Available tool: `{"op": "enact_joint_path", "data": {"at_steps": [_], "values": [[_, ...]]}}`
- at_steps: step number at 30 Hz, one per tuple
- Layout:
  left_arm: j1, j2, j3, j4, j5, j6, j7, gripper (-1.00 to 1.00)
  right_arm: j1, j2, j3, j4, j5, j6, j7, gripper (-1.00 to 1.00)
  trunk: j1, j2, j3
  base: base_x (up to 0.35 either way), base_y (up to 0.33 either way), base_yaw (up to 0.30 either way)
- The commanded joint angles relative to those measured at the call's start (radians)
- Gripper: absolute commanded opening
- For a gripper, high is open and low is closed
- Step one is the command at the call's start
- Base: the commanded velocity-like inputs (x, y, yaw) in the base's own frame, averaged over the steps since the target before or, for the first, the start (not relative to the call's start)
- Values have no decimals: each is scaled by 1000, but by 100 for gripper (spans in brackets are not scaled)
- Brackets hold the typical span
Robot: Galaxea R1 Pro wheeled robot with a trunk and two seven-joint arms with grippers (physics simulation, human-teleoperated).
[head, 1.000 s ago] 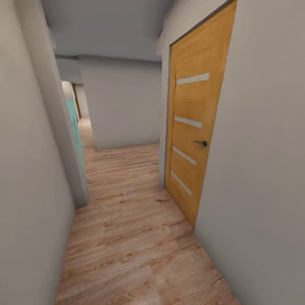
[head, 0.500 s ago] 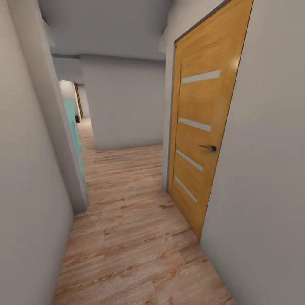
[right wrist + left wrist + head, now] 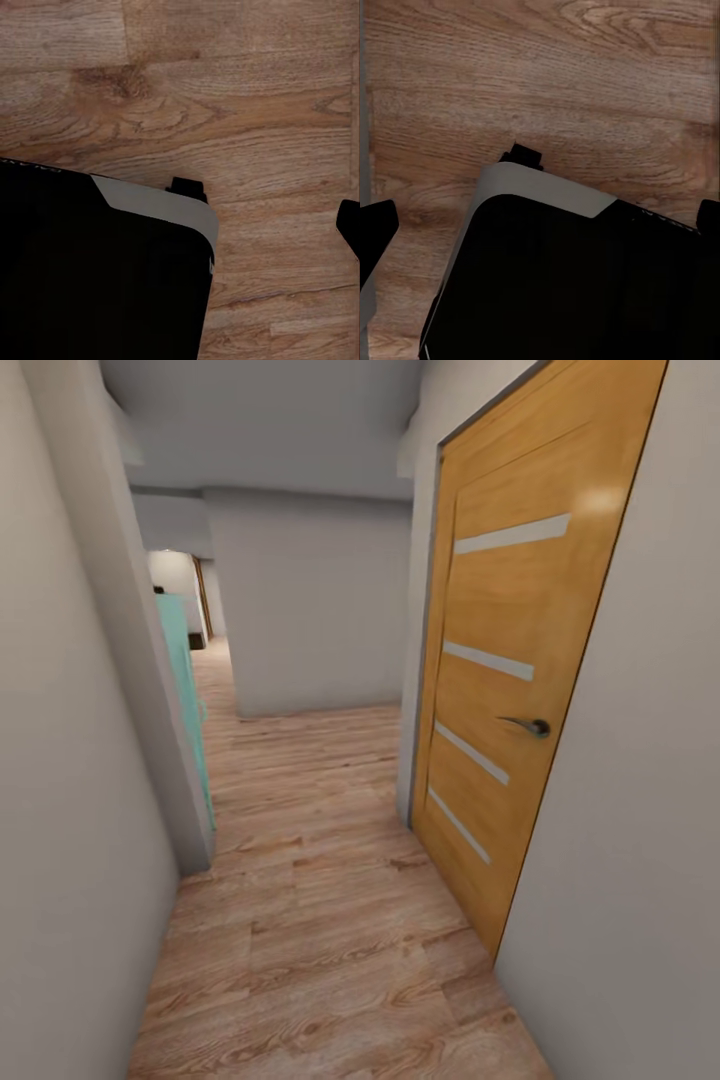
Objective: Move the two storage containers from the living room to the garage. In the garage, place one container on the floor and stack the other container on top of it (either order is fine).
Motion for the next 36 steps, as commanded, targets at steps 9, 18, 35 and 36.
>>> {"op": "enact_joint_path", "data": {"at_steps": [9, 18, 35, 36], "values": [[-1, 0, -2, 0, 5, -2, 3, 100, -1, 1, 9, 3, -7, -3, -1, 100, 1, -1, -1, 322, 0, 2], [-1, 0, -2, 0, 4, -2, 3, 100, -1, 1, 9, 3, -9, -4, -3, 100, 1, -1, -1, 322, 0, 16], [-1, 0, -2, 0, 4, -1, 3, 100, -1, 1, 9, 3, -8, 2, -13, 100, 1, -1, -1, 321, 0, 248], [-1, 0, -2, 0, 4, -1, 3, 100, -1, 1, 9, 3, -8, 2, -13, 100, 1, -1, -1, 322, 0, 268]]}}
